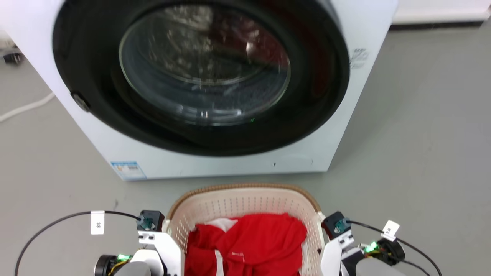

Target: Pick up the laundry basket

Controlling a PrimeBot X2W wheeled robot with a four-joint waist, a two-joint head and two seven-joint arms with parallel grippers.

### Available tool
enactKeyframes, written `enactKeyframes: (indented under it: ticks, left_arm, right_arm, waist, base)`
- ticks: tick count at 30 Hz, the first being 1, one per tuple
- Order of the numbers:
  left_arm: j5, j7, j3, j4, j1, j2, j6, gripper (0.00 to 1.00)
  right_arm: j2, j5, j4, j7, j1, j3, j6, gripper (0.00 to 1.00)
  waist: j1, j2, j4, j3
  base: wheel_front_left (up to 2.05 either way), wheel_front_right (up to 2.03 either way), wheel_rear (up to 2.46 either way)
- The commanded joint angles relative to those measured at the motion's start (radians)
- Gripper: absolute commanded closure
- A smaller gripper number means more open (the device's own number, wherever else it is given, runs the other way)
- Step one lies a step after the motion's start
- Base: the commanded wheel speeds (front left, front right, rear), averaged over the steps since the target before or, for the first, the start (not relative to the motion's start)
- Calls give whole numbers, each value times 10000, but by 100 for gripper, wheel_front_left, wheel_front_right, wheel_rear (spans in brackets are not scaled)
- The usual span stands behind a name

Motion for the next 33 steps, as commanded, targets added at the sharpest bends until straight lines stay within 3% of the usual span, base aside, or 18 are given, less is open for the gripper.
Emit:
enactKeyframes:
  ticks: [1, 16, 33]
  left_arm:
    - [-104, 100, -191, -205, 121, -154, -103, 100]
    - [-1468, 957, -1538, -610, 524, 3, -114, 100]
    - [-2723, 1233, -2599, -699, 529, 198, -115, 100]
  right_arm:
    - [255, 90, -114, 37, 161, 205, 160, 100]
    - [117, 1038, 249, 284, 296, 956, 153, 100]
    - [-26, 1686, 450, 463, 337, 1591, 149, 100]
  waist:
    - [2, -1, -87, -626]
    - [2, -1, -61, -1742]
    - [2, -1, -46, -2015]
  base:
    - [0, 0, 0]
    - [0, 0, 0]
    - [0, 0, 0]
